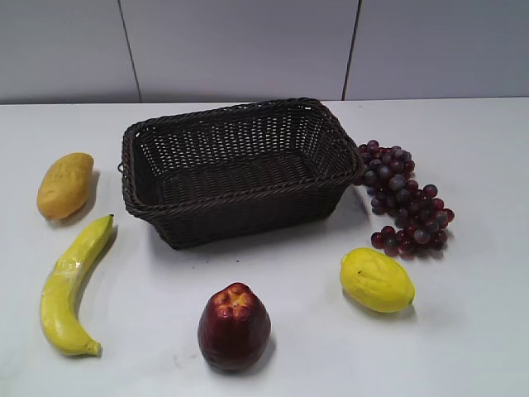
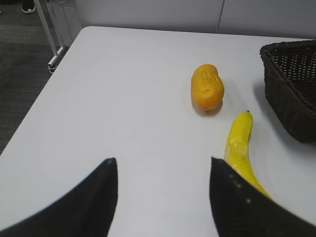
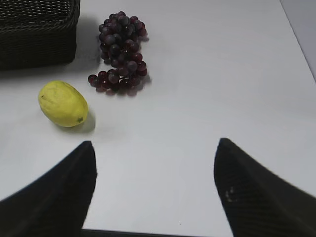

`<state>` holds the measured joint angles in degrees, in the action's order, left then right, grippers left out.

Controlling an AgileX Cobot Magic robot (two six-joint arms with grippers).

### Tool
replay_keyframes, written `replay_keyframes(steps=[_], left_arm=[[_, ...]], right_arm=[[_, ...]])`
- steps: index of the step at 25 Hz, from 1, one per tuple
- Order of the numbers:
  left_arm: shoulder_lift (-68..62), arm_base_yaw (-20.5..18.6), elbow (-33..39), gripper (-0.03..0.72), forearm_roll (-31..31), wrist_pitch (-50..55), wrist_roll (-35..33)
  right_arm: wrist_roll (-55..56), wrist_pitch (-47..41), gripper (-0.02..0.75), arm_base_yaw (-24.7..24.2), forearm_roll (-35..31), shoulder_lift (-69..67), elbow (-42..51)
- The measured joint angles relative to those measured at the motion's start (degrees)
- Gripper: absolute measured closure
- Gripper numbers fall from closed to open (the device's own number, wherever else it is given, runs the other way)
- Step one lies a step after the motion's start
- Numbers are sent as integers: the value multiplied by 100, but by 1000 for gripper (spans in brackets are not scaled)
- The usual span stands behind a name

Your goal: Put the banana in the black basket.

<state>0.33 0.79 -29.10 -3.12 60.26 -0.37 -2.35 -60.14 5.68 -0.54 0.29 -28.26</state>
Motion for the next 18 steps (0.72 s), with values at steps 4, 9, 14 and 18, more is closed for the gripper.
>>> replay_keyframes(steps=[4,9,14,18], left_arm=[[0,0,0,267,0,0,0],[0,0,0,276,0,0,0],[0,0,0,305,0,0,0],[0,0,0,325,0,0,0]], right_arm=[[0,0,147,0,0,0,0],[0,0,147,0,0,0,0],[0,0,147,0,0,0,0],[0,0,147,0,0,0,0]])
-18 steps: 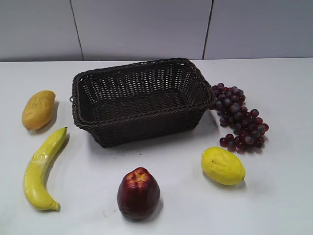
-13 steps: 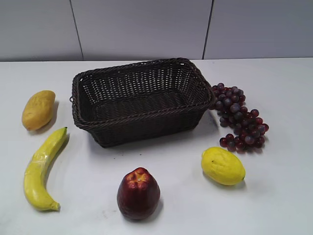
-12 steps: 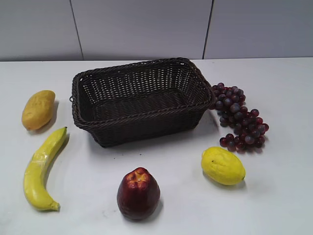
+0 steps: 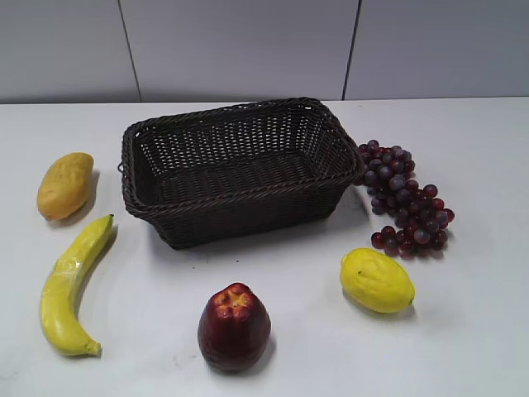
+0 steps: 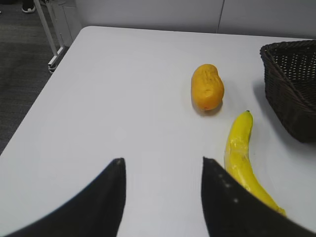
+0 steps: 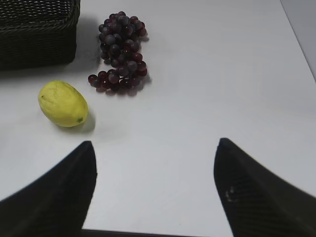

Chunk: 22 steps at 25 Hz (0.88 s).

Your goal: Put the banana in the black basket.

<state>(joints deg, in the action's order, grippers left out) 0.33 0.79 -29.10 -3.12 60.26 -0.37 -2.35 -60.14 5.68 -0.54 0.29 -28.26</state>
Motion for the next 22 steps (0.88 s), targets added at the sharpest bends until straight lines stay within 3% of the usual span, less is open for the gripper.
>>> replay_keyframes(steps=[7,9,12,13,22], left_arm=[[0,0,0,334,-4,-5,0],[-25,0,-28,260,20,-56,0],[-348,0,-164,75,34,-458,0],[-503,0,-190,52,27,-660,0],[-3134,99,-294,28,148,-2292,-21]], right_arm=[[0,0,147,0,0,0,0],[0,0,147,0,0,0,0],[0,0,147,0,0,0,0],[0,0,147,0,0,0,0],[0,5,147,0,0,0,0]])
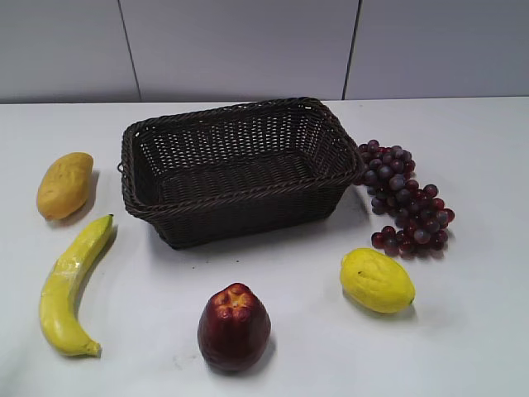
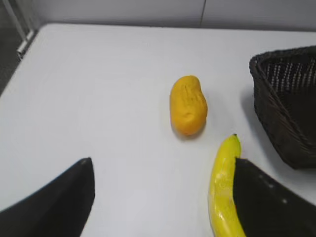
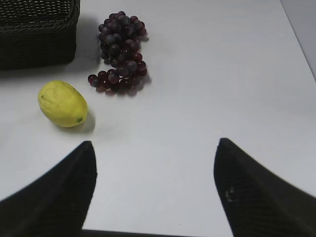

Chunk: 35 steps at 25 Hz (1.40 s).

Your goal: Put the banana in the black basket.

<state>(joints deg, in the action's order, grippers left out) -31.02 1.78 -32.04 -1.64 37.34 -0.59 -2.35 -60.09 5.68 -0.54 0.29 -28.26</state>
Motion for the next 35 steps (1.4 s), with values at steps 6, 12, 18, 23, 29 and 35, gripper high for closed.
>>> replay_keyframes(steps=[6,12,18,23,29,35], left_arm=[[-2068,249,-361,28,657,-285,-464],[-3866,1049,-889,37,684,-335,-613],[-5336,1395,-1067,41,631,-451,-630],[-6356,1394,-1071,48,608,-896,-630],[-7009,1394,-1086,67,593,-1302,-636],[-7057,1394,-1120,260,548,-1446,-642]], right_arm=[[0,0,147,0,0,0,0],[0,0,147,0,0,0,0],[0,0,147,0,0,0,0],[0,0,147,0,0,0,0],[0,0,147,0,0,0,0],[0,0,147,0,0,0,0]])
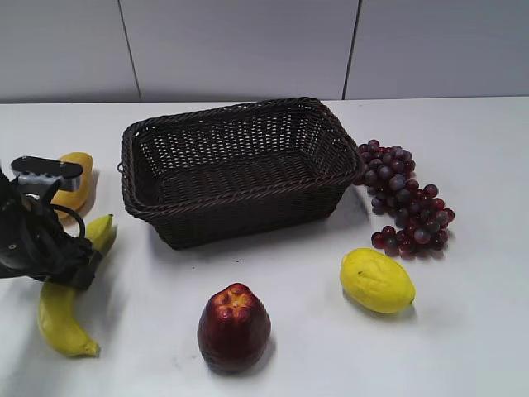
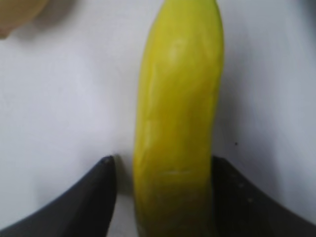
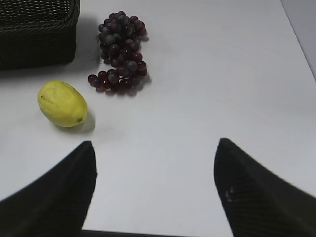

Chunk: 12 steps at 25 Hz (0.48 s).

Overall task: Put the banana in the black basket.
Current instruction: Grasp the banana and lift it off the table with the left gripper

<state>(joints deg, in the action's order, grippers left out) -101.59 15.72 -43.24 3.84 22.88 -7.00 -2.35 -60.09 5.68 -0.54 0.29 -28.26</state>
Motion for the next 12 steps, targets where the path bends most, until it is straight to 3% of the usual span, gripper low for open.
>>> replay_keyframes(steps=[2,6,12], left_arm=[[0,0,0,388,-6,8,-8],[5,0,-20,387,-73,208,-8],[419,-26,-496,387,-308,1478,-3]], right_arm=[[0,0,147,0,0,0,0],[0,0,147,0,0,0,0],[0,0,147,0,0,0,0]])
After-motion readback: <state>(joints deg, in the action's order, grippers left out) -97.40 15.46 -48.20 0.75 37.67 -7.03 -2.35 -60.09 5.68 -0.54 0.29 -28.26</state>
